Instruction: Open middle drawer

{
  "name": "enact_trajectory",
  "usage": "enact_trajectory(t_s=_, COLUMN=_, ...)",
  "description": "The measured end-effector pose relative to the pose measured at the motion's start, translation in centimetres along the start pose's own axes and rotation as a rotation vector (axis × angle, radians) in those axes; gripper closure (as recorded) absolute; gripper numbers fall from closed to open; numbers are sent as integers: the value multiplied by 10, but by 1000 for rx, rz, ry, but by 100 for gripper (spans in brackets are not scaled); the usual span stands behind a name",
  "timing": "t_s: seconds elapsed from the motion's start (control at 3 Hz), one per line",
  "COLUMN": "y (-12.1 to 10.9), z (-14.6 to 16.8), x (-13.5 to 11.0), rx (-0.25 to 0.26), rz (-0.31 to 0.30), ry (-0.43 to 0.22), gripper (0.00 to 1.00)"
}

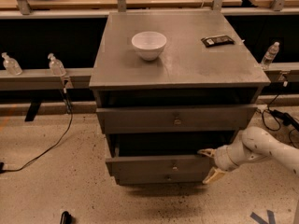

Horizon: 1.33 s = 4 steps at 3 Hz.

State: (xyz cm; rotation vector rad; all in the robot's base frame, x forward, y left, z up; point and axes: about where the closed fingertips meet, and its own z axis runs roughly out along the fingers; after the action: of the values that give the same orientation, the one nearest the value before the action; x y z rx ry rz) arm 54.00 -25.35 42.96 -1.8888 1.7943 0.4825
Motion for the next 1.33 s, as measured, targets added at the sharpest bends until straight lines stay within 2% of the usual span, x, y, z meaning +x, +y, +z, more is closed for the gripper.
enact_trajectory(t_s=0.33, y=15, z=-6, x=10, rx=-9, rz=36, ry=13, gripper=36)
enact_trajectory(t_s=1.0, y=15, z=-8, x=8, rx=-9, rz=36, ry=13, gripper=36)
enact_trajectory(t_s=1.33, y=15, z=-8, x=8, rx=-9, rz=36, ry=13, gripper=50)
